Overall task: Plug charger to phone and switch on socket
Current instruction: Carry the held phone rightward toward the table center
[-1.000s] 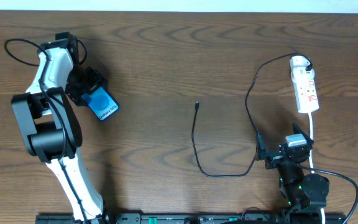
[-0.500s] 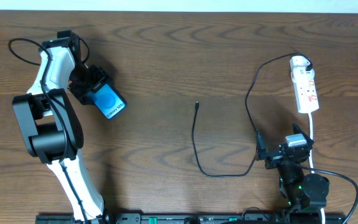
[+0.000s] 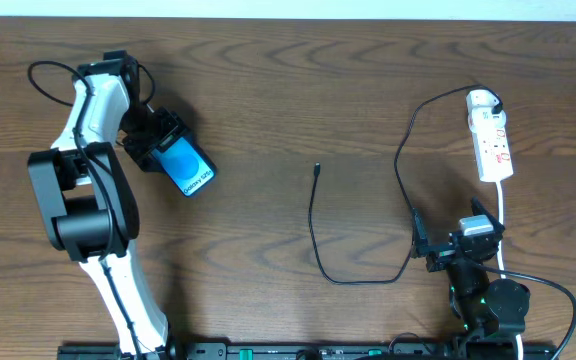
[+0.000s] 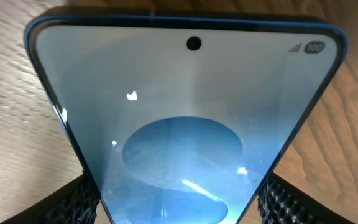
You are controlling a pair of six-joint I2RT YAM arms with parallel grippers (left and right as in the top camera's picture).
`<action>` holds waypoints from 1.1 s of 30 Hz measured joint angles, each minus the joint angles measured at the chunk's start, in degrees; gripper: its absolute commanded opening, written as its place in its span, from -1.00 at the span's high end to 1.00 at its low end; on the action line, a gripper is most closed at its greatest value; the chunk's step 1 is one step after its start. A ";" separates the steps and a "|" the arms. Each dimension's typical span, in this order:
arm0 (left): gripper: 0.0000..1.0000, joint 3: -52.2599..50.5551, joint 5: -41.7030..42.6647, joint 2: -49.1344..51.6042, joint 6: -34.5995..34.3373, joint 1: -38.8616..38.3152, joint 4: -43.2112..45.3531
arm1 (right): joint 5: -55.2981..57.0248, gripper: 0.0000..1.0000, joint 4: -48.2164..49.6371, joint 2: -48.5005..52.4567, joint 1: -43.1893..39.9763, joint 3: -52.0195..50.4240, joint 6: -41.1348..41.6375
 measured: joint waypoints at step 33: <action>-0.54 -8.90 -8.63 -2.45 -0.17 -7.13 13.94 | 0.00 -0.98 0.00 0.00 -0.02 0.00 0.00</action>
